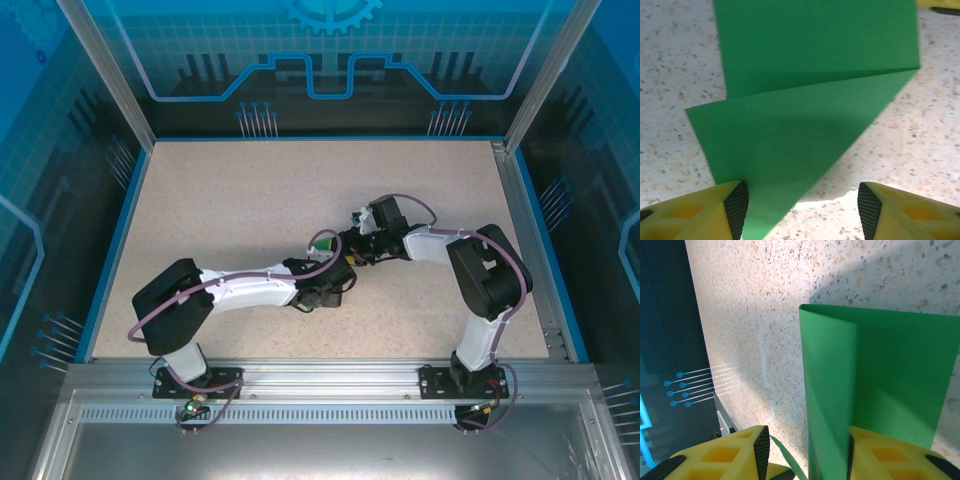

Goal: Fold a paper plane with a square sheet of paper (pick it up from the middle)
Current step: Fourth fold the wing at the center of the table.

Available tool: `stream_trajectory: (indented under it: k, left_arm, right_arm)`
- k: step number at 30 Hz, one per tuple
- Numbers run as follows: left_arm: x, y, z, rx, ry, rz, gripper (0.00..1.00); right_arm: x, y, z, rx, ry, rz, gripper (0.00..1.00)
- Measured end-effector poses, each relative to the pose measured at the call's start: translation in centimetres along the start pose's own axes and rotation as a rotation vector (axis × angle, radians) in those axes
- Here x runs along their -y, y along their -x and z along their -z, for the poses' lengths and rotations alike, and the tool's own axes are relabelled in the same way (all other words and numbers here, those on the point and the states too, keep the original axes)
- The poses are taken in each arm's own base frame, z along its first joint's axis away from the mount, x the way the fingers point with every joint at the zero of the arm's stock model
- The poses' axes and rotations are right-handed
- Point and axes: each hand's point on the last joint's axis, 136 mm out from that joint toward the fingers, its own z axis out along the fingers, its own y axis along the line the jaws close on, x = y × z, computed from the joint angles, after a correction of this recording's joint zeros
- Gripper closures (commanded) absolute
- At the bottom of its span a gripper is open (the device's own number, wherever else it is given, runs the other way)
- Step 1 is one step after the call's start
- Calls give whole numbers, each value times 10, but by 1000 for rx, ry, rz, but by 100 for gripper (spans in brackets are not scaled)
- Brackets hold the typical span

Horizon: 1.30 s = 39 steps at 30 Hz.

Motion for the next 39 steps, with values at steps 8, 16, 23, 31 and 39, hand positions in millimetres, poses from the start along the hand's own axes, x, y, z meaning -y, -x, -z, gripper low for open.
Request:
stream_trajectory:
  k: [8,16,23,31,39]
  left_arm:
    - [-6,-5,-13,-7,58,-20,41]
    - [-1,-6,-11,12,61,-39,46]
    - [-5,-5,-12,33,95,-36,54]
    - [-10,-8,-20,24,129,-41,60]
    - [-11,-7,-20,32,135,-43,66]
  right_arm:
    - [0,0,0,0,0,-1,58]
    - [0,0,0,0,0,-7,60]
    - [0,0,0,-1,1,-11,60]
    - [0,0,0,-1,1,-11,61]
    - [0,0,0,-1,0,-12,61]
